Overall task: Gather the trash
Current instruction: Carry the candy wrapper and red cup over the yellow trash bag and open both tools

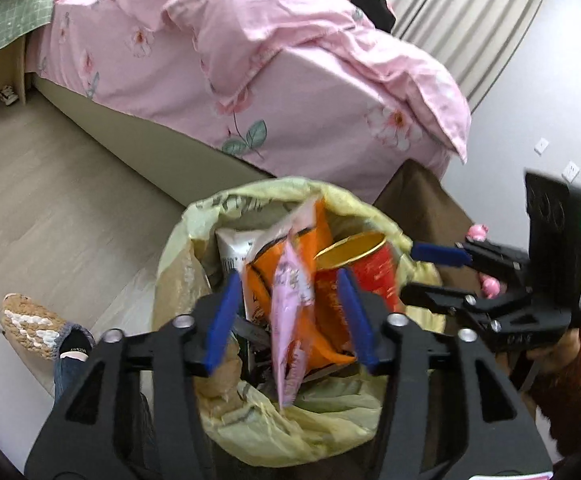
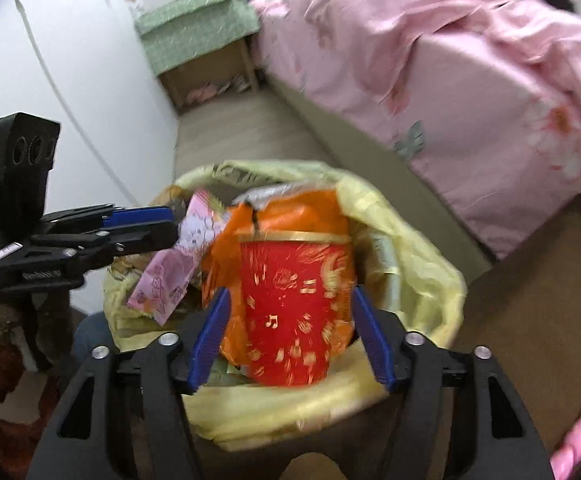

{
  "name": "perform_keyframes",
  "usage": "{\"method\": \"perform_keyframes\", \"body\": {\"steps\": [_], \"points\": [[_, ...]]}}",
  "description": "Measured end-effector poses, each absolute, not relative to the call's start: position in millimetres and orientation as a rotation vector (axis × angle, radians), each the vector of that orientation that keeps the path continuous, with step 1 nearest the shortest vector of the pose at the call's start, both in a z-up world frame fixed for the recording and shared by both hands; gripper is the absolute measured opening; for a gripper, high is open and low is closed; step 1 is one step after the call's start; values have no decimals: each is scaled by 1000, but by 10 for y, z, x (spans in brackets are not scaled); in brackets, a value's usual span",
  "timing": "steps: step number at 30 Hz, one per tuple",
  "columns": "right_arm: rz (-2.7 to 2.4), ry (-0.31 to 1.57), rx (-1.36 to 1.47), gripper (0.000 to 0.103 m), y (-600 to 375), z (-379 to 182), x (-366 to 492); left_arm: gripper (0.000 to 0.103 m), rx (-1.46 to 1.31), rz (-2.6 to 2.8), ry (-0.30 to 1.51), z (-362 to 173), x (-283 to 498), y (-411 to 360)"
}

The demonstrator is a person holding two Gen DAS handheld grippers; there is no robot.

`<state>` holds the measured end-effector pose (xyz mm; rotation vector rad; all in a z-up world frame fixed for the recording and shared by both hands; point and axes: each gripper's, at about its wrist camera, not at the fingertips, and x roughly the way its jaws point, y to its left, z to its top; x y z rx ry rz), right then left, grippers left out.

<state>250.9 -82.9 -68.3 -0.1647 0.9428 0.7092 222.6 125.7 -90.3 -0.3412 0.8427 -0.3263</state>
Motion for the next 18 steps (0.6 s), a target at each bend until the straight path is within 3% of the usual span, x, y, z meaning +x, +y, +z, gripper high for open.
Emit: {"method": "perform_keyframes", "body": {"steps": [8,18], "points": [[546,779,-116,61,-1337,-17,1672,77,-244,-251,785,-347,1643,984],[259,723,-50,61,-1841,387,379,77,-23,-218,695,150,505,322]]}}
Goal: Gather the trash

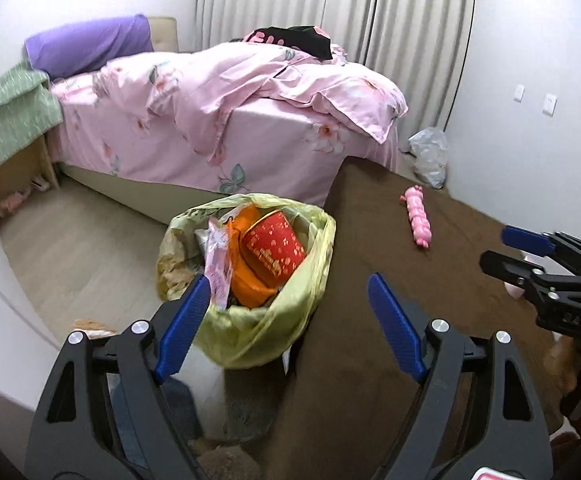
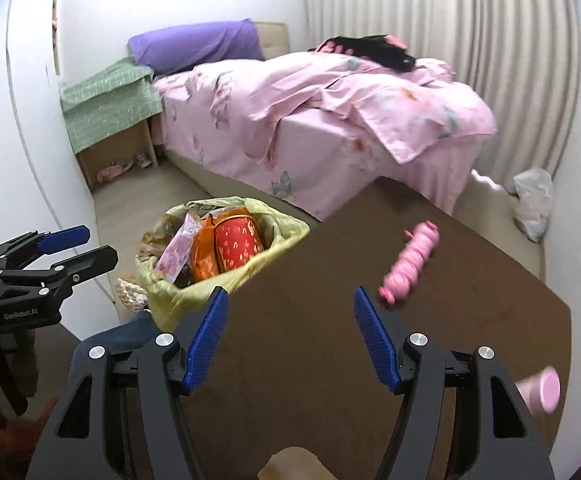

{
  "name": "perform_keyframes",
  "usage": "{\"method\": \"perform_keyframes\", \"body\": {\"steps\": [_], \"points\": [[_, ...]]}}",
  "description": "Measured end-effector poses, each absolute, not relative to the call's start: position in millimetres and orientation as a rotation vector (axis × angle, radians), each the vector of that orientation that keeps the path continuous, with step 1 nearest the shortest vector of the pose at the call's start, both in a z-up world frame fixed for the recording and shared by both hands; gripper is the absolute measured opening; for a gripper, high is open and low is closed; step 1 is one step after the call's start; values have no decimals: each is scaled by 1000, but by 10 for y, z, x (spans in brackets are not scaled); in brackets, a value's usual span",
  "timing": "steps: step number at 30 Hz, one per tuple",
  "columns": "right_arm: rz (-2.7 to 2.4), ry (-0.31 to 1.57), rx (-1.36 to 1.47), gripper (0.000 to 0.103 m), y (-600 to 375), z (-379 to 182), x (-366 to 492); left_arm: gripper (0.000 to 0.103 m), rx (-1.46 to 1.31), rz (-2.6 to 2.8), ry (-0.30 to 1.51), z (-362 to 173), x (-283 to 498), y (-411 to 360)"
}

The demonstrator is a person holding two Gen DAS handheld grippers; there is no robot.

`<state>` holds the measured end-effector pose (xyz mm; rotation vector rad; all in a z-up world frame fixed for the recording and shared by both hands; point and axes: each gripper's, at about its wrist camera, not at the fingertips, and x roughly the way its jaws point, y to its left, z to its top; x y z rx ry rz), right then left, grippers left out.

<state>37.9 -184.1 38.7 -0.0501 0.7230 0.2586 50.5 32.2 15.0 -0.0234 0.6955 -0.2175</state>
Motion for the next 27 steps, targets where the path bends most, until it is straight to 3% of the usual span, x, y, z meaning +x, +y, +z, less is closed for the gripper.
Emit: {"method": "perform_keyframes", "body": {"steps": [12,27], "points": [[222,756,27,61,-1863,259,-345,77,9,-148,755,163,-39,229],[229,719,29,61,-1818,334,-548,77,3,-138,744,240,-195,251]]}}
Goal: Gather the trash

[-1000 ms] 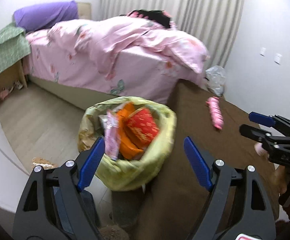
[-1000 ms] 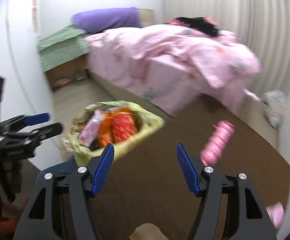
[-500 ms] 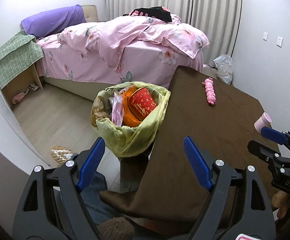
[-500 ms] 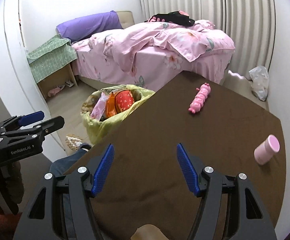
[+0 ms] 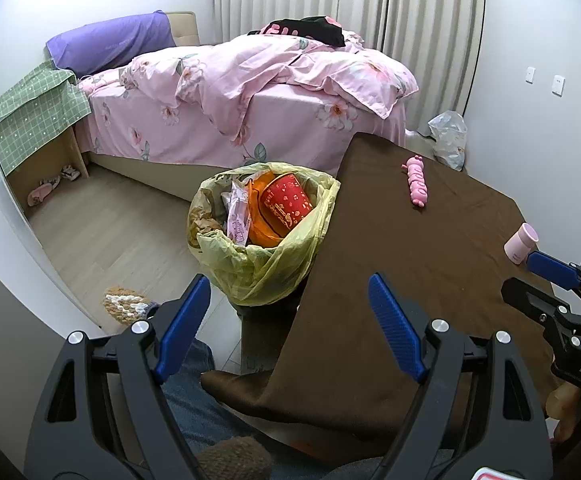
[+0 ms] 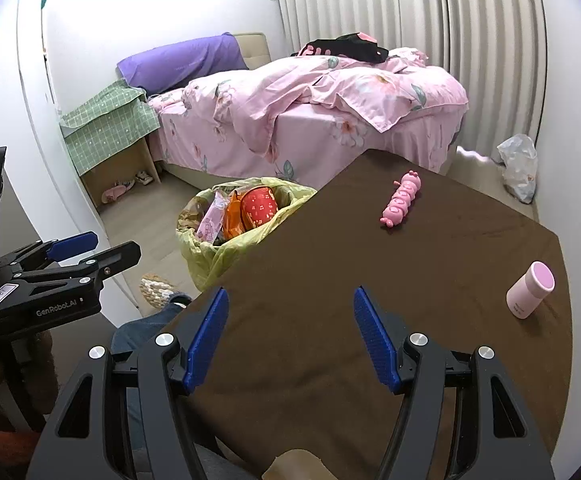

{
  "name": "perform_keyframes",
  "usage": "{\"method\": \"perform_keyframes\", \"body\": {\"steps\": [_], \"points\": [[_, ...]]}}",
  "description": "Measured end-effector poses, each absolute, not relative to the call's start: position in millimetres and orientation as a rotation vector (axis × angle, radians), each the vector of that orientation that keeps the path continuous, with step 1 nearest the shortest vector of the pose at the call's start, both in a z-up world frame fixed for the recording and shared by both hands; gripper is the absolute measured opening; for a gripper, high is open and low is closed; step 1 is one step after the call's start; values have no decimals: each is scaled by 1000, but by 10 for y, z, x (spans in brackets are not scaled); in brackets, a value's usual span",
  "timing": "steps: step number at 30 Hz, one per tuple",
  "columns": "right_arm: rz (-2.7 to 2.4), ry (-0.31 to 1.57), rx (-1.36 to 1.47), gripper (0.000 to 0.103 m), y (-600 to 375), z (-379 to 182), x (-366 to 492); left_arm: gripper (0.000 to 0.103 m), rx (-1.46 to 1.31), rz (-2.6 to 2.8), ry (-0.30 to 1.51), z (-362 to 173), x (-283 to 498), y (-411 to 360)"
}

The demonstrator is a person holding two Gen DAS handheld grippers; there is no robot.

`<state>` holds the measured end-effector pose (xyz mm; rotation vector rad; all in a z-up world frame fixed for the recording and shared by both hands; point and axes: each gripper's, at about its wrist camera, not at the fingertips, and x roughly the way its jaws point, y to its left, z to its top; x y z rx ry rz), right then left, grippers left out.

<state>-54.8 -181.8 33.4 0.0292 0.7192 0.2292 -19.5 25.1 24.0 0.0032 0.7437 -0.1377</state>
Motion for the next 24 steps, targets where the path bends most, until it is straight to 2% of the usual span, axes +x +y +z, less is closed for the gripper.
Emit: {"method": "perform_keyframes", "body": {"steps": [24], "points": [[240,735,31,61,-1785,292,-503,77,5,-133,746,226,-204,249]]}}
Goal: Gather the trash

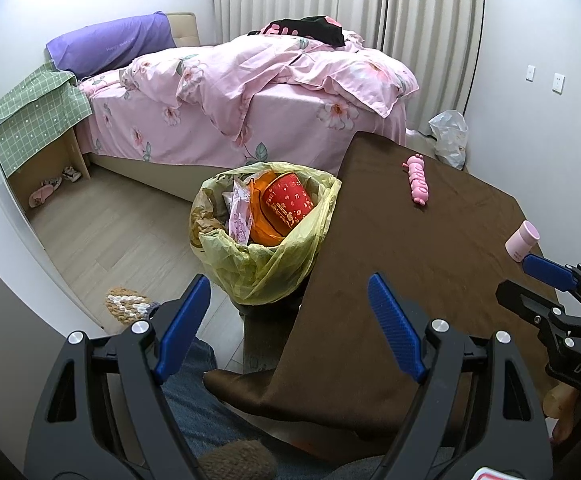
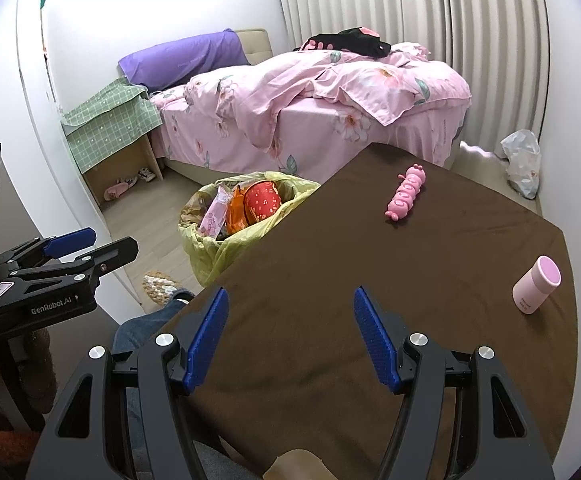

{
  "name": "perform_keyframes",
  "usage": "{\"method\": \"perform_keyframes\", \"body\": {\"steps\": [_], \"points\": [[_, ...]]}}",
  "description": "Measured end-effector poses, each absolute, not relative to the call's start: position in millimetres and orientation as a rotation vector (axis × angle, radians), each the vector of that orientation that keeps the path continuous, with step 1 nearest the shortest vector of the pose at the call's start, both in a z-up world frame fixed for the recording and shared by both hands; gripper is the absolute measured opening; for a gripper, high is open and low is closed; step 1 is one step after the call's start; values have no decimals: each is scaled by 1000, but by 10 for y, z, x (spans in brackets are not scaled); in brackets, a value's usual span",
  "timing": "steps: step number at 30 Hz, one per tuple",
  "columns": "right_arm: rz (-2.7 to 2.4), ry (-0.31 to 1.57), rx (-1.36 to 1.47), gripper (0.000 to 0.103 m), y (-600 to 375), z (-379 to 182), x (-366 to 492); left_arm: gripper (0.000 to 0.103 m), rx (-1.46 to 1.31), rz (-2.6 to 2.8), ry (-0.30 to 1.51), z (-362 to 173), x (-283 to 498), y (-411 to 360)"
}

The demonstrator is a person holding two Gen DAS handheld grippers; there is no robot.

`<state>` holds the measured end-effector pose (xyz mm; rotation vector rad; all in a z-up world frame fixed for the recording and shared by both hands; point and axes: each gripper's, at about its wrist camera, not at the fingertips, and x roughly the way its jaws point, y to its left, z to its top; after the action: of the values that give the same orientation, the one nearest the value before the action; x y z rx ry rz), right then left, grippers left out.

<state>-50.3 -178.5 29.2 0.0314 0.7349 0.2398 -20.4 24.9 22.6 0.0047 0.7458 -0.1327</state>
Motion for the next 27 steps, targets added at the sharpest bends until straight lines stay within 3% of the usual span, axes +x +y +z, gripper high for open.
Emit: {"method": "perform_keyframes", "body": {"steps": [27], "points": [[241,730,47,61,-1795,276,-516,77,6,-133,746,222,-204,252]]}}
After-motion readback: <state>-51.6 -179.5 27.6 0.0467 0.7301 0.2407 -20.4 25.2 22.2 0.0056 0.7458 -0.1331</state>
